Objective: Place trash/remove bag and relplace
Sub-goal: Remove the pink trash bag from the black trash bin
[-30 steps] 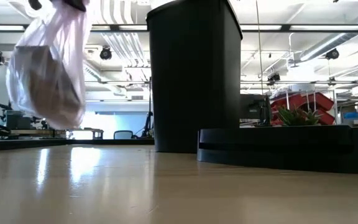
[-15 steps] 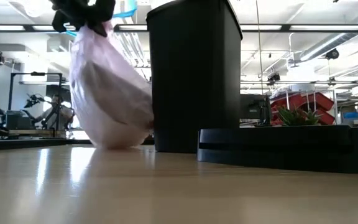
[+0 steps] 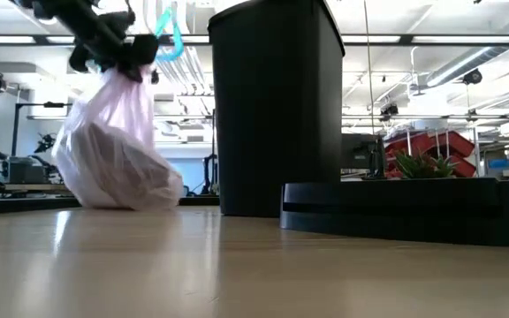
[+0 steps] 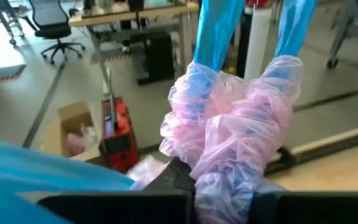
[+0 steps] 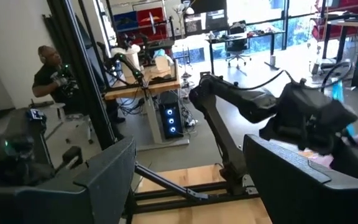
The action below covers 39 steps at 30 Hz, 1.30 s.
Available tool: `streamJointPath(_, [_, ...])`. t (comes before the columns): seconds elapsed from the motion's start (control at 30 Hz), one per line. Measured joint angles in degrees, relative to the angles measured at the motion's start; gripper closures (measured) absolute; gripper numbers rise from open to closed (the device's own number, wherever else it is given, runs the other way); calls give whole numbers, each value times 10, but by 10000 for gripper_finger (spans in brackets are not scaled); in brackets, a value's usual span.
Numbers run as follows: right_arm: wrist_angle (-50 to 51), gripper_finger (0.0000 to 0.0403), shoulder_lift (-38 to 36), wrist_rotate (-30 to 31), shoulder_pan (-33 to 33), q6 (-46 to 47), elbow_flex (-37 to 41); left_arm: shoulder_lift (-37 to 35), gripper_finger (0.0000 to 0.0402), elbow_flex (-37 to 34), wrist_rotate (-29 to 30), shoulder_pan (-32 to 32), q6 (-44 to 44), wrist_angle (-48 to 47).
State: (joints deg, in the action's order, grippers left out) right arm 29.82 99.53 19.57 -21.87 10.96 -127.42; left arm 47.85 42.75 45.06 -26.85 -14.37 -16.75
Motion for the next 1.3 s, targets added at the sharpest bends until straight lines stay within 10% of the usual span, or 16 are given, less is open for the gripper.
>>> streamJointPath(0.33, [0,108,0,2,2,5,4,16,402,-83,0,-9,-9,-44])
streamJointPath(0.67, [0,122,0,16,2,6,4,93,370,-164,-182,-13,-110,-30])
streamJointPath(0.97, [-1,118,0,16,2,6,4,175,223,-142,-338,-14,-117,-34])
streamJointPath(1.3, [3,98,0,14,1,5,4,217,86,62,-341,-14,-17,-379])
